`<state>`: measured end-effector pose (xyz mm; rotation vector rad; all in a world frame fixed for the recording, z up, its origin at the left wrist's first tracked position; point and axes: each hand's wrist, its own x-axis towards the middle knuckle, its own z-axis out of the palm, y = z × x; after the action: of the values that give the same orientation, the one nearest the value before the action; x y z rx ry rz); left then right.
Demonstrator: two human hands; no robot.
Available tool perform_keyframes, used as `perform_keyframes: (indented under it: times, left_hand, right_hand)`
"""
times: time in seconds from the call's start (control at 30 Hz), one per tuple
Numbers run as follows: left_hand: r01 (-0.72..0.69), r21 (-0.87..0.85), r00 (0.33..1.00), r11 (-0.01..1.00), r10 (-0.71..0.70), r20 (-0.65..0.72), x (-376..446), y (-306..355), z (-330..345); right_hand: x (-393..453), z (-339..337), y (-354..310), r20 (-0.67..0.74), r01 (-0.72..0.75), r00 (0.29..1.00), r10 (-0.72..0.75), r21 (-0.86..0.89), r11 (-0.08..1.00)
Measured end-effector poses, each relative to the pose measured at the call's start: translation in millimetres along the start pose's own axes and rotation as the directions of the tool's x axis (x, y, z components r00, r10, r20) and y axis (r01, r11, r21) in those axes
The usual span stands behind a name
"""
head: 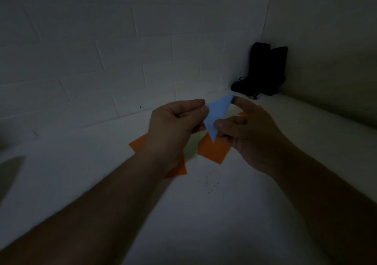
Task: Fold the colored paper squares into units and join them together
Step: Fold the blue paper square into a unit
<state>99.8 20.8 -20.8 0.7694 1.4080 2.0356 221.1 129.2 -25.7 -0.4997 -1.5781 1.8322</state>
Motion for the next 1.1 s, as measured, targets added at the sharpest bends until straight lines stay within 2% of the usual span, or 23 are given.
perform_keyframes:
  times: [0.3,0.47,0.63,0.83,1.1]
  left_hand:
    - [0.005,-0.016,1.0,1.0,-0.005,-0.025,0.6,0.4,-1.4]
    - [0.012,-0.05,1.0,0.999,-0.013,-0.024,0.5,0.5,-0.4]
    - [0.005,-0.051,0.997,0.999,-0.008,-0.073,3.1,-3.2,-0.8]
    - [-0.005,-0.049,0.997,0.999,0.0,-0.083,3.2,-4.0,-0.2]
    - [-0.018,-0.023,0.993,1.0,0.015,-0.118,4.9,-3.1,-3.2]
  right_hand:
    - [-0.7,1.8,4.8,0.1,-0.012,0.995,0.016,-0.043,0.999]
    - [1.4,-0.6,5.0,0.051,-0.022,0.998,0.025,-0.062,0.998]
    - [0.1,0.6,6.7,0.113,-0.076,0.99,0.082,-0.053,0.996]
    - [-2.9,3.0,2.9,0.069,-0.09,0.993,0.094,-0.065,0.994]
    - [-5.9,4.7,0.0,0.082,-0.076,0.992,0.094,-0.202,0.976]
